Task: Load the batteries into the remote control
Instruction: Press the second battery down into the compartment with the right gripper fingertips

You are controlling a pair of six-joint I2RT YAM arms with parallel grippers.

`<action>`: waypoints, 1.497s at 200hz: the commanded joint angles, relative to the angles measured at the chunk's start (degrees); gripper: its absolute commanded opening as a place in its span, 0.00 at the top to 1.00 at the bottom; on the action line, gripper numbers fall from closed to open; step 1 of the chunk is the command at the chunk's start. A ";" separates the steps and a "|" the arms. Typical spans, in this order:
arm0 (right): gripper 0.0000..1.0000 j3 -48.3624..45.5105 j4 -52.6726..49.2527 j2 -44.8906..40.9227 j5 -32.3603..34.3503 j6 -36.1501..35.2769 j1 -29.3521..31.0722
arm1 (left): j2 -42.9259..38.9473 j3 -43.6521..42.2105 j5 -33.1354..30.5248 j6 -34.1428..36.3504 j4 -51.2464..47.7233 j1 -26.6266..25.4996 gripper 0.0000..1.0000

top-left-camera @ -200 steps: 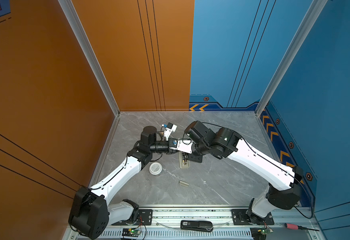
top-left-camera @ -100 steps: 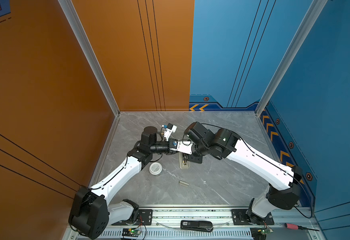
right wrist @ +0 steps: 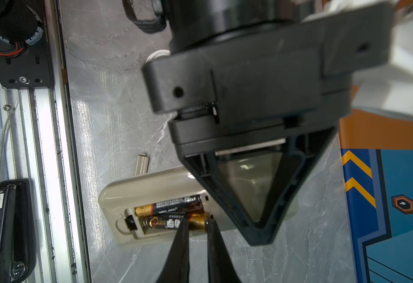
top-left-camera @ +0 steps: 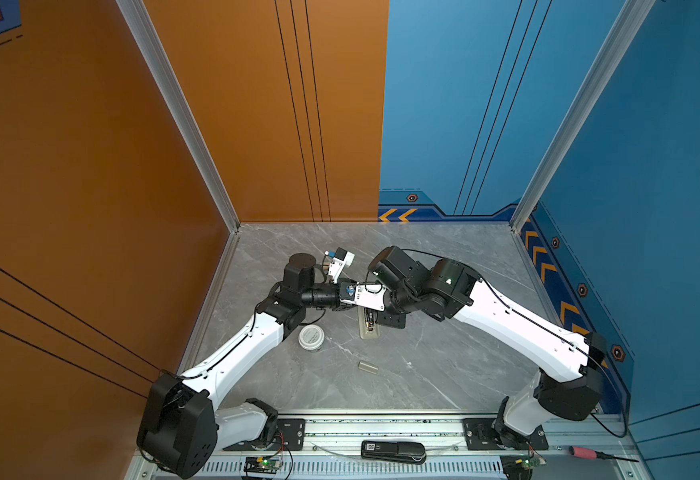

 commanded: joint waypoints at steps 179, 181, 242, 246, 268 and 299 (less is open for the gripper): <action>0.93 -6.31 -0.85 1.23 3.14 -1.79 2.03 | -1.37 3.40 0.36 1.93 1.22 -2.45 1.00; 0.93 -6.34 -0.86 1.21 3.22 -1.88 2.07 | -1.42 3.36 0.41 1.94 1.26 -2.43 1.00; 0.93 -6.71 -0.98 1.49 3.87 -2.18 2.43 | -1.86 3.33 0.43 2.98 -0.04 -2.36 1.00; 0.93 -6.63 -0.98 1.55 3.77 -2.21 2.43 | -1.89 3.35 0.49 3.02 -0.05 -2.36 1.00; 0.93 -6.39 -0.98 2.25 3.77 -2.06 2.47 | -1.74 3.56 0.60 3.10 -0.07 -2.32 1.00; 0.94 -5.64 -0.90 3.26 3.39 -1.82 2.20 | -1.55 3.67 1.05 3.24 -0.06 -2.32 1.00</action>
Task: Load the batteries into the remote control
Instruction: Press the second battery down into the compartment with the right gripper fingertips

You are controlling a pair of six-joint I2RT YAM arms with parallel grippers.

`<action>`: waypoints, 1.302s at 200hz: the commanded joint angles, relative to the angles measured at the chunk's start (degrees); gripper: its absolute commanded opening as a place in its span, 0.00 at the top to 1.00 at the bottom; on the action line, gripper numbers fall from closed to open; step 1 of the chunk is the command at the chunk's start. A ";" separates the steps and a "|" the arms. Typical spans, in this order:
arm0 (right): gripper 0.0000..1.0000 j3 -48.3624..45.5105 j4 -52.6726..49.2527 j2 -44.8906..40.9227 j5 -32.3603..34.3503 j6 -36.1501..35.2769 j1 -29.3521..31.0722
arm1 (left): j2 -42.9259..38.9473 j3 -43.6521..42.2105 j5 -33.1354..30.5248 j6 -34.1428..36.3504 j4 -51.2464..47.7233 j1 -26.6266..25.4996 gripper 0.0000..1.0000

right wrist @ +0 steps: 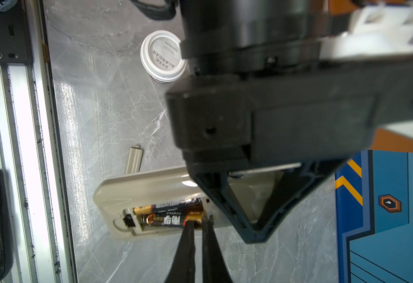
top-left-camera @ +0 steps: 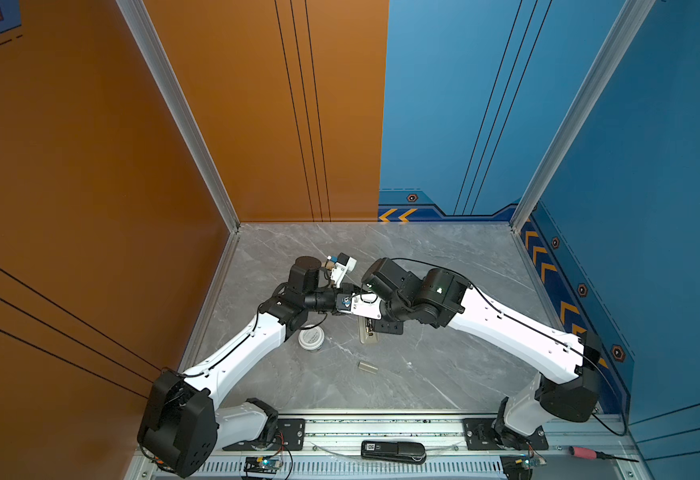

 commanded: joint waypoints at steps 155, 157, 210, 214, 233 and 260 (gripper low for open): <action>0.94 -2.43 -3.96 4.49 0.06 -1.47 1.69 | -1.37 4.28 5.97 -0.28 5.62 -0.85 1.00; 0.94 -2.49 -3.98 4.45 0.11 -1.47 1.69 | -1.37 4.31 5.97 -0.24 5.62 -0.85 1.00; 0.95 -2.87 -4.05 4.55 -0.40 -0.17 0.77 | -1.57 4.40 6.07 -0.19 5.62 -0.86 1.00; 0.95 -2.86 -4.05 4.58 -0.42 -0.22 0.73 | -1.62 4.40 6.05 -0.14 5.59 -0.85 1.00; 0.95 -2.52 -4.00 5.05 -1.00 -0.15 0.40 | -1.46 4.40 6.14 -0.23 5.62 -0.81 1.00; 0.96 -2.08 -3.66 5.81 -1.56 0.40 0.01 | -1.44 4.68 6.18 -0.15 5.61 -0.94 1.00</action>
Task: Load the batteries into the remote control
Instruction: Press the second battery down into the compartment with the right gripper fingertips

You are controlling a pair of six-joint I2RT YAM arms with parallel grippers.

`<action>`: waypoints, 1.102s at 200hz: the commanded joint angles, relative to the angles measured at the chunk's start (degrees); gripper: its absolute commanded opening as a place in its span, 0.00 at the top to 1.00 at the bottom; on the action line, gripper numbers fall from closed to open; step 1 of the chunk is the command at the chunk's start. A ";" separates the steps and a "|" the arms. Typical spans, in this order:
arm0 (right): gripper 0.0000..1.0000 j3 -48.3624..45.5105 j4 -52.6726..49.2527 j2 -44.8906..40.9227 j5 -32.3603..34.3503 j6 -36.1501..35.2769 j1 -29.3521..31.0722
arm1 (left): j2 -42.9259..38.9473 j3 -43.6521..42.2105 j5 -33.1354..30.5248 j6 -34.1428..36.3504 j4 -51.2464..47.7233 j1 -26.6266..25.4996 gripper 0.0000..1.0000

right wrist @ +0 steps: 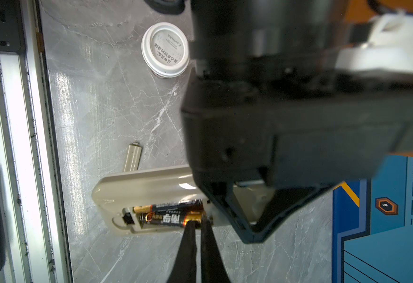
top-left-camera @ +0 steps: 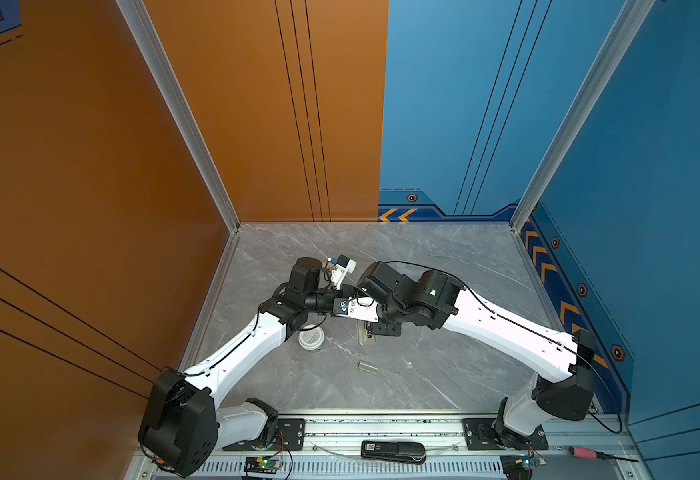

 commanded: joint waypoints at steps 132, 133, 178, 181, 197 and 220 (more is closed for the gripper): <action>0.97 -1.00 -3.01 5.87 -4.97 1.60 -2.15 | -1.47 4.89 8.36 -1.08 8.27 -1.71 1.00; 0.97 -0.98 -3.00 5.95 -4.94 1.58 -2.15 | -1.47 4.87 8.37 -1.13 8.32 -1.74 1.00; 0.97 -2.24 -3.13 5.91 -5.17 1.25 -0.75 | -1.84 4.78 8.90 -1.52 8.98 -2.02 1.00; 0.97 -2.22 -3.10 5.93 -5.18 1.29 -0.70 | -1.90 4.68 8.92 -1.51 8.98 -2.05 1.00; 0.96 -2.62 -3.34 5.77 -5.70 1.32 -0.24 | -1.94 4.54 8.95 -1.57 9.16 -2.19 1.00; 0.97 -2.82 -3.30 5.50 -5.06 1.73 -0.47 | -2.14 4.40 8.97 -1.61 9.14 -2.20 1.00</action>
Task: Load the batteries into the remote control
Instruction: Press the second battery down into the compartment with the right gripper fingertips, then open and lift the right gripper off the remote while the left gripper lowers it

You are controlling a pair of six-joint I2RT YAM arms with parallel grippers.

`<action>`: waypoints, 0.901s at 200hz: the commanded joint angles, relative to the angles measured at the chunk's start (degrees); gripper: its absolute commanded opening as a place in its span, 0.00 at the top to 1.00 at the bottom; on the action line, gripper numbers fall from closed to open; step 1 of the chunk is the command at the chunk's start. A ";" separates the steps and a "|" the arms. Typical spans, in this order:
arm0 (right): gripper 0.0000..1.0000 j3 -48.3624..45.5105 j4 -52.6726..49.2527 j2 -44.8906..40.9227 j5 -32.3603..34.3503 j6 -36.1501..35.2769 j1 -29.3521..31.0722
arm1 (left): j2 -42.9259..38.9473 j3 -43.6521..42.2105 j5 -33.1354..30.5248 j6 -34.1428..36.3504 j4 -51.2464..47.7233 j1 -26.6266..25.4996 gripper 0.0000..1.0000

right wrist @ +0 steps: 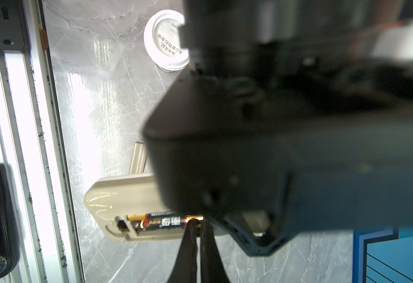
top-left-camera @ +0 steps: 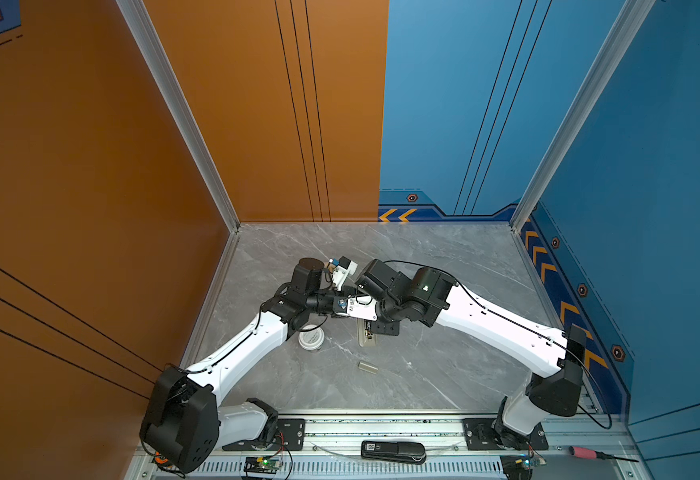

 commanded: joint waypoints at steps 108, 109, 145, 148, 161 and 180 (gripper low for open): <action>0.96 -3.12 -1.10 1.71 -1.03 2.09 -0.11 | -2.79 4.09 8.73 -2.66 10.69 -1.88 1.00; 0.96 -3.18 -1.05 1.64 -1.00 2.14 -0.11 | -2.83 4.10 8.73 -2.68 10.66 -1.84 1.00; 0.91 -2.48 -0.63 1.31 -0.40 2.14 -0.12 | -3.12 4.12 8.10 -2.79 10.68 -1.91 1.00; 0.90 -2.31 -0.64 1.36 -0.33 2.10 -0.11 | -3.05 4.08 8.09 -2.79 10.69 -1.89 1.00; 0.84 -1.31 -0.65 1.44 0.02 2.55 -0.11 | -3.07 4.02 7.79 -2.64 10.47 -1.73 1.00; 0.66 0.31 -0.41 1.36 0.83 3.84 -0.11 | -2.98 3.74 7.17 -1.74 9.65 -1.57 1.00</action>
